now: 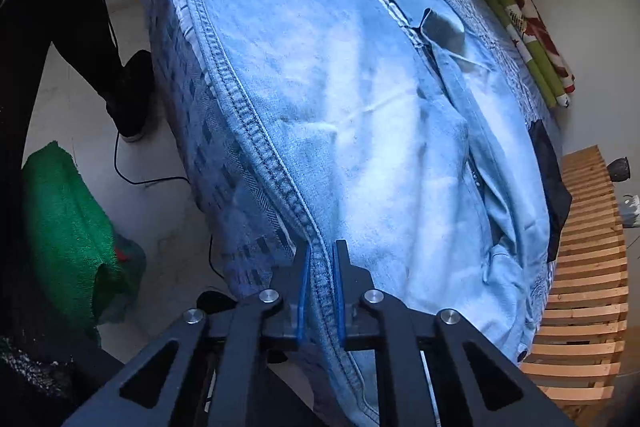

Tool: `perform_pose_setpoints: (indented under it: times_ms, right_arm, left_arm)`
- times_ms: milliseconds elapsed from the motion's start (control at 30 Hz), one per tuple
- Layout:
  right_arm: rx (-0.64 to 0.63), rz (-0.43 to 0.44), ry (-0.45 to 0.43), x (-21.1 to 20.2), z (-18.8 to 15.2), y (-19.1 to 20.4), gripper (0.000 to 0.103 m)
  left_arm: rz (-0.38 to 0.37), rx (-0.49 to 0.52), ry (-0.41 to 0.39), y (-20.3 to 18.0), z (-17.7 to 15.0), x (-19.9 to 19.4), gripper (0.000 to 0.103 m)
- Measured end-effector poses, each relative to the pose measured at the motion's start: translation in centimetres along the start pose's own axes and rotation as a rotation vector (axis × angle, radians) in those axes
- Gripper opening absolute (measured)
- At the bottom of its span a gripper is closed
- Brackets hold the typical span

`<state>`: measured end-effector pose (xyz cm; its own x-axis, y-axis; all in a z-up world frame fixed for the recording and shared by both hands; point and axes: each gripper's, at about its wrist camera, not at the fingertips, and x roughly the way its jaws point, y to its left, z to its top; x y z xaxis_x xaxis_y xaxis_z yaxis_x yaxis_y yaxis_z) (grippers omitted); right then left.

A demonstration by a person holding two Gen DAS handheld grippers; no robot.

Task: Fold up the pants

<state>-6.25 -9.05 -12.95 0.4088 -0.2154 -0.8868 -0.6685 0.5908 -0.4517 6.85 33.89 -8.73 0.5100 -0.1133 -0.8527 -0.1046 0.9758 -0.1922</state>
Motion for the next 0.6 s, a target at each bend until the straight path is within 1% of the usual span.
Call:
perform_pose_setpoints:
  times_ms: [100,233,267,333,400,467,533,600]
  right_arm:
    - [0.034,0.006,-0.020,-1.3,0.5,-1.4,0.009]
    - [0.097,0.004,-0.044,-2.9,1.2,-4.2,0.008]
    - [0.106,-0.026,-0.053,-3.4,1.4,-4.9,0.008]
    - [0.121,-0.146,-0.078,-4.2,2.1,-6.4,0.008]
    - [0.141,-0.253,-0.095,-4.9,3.0,-8.6,0.008]
    - [0.167,-0.339,-0.112,-5.5,4.0,-11.0,0.007]
    - [0.206,-0.386,-0.127,-6.0,5.4,-14.3,0.007]
    - [0.237,-0.425,-0.133,-6.1,7.0,-17.6,0.007]
  left_arm:
    - [-0.018,-0.003,-0.007,-0.3,0.6,-0.6,0.005]
    - [-0.038,-0.013,-0.062,-0.8,2.1,-2.2,0.005]
    - [-0.040,-0.015,-0.074,-1.0,2.5,-2.5,0.005]
    - [-0.052,-0.022,-0.107,-1.4,4.1,-3.3,0.005]
    - [-0.065,-0.037,-0.137,-1.9,6.1,-3.8,0.004]
    - [-0.096,-0.042,-0.173,-2.9,8.7,-4.1,0.004]
    - [-0.092,-0.028,-0.205,-4.5,11.5,-4.1,0.000]
    - [-0.070,0.001,-0.233,-6.3,14.7,-3.6,0.000]
